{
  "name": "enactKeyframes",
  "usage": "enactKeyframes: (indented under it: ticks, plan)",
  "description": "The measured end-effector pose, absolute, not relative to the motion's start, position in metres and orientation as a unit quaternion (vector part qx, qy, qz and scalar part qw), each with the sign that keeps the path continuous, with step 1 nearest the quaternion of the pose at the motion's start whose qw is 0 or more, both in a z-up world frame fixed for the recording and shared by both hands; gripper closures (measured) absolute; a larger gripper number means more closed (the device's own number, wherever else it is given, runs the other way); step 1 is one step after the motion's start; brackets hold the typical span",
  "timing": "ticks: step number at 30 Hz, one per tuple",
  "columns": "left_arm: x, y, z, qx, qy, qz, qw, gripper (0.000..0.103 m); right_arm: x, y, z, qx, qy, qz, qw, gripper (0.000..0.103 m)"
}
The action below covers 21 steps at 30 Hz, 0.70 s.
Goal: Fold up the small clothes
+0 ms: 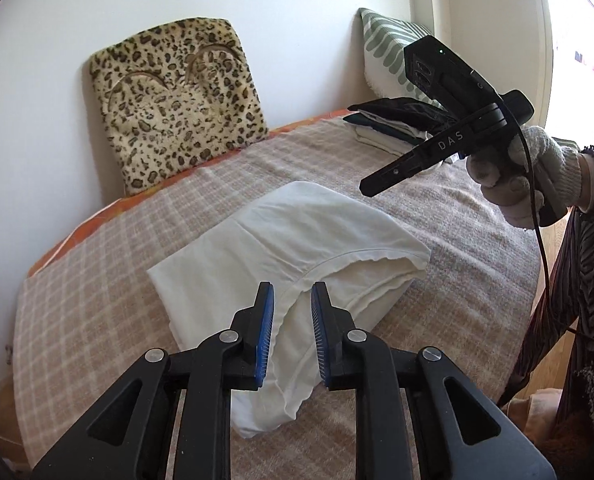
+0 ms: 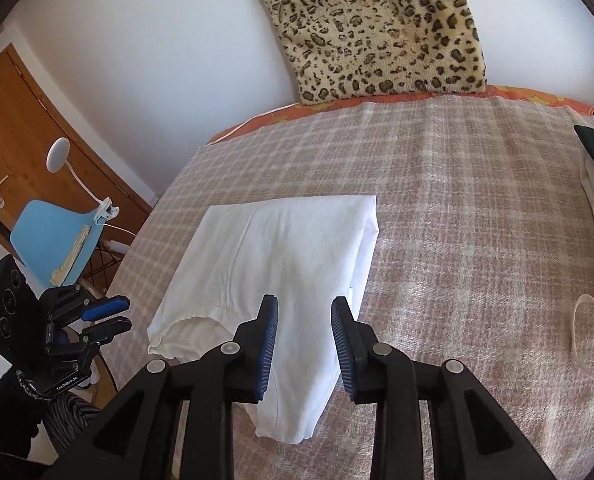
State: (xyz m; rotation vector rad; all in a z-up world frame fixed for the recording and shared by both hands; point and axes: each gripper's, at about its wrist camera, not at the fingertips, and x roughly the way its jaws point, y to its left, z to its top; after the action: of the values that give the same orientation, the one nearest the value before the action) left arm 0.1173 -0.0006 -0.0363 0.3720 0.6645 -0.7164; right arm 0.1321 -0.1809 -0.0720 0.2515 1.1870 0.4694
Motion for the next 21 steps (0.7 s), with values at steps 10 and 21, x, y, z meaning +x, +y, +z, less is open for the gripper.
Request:
enactKeyframes:
  ticks: [10, 21]
  plan:
    - [0.158, -0.039, -0.067, 0.162, 0.363, -0.345, 0.851, 0.084, 0.104, -0.200, -0.112, 0.181, 0.582, 0.258, 0.749, 0.061]
    - [0.167, -0.042, -0.092, 0.167, 0.395, -0.328, 0.842, 0.084, 0.112, -0.200, -0.111, 0.218, 0.546, 0.304, 0.750, 0.066]
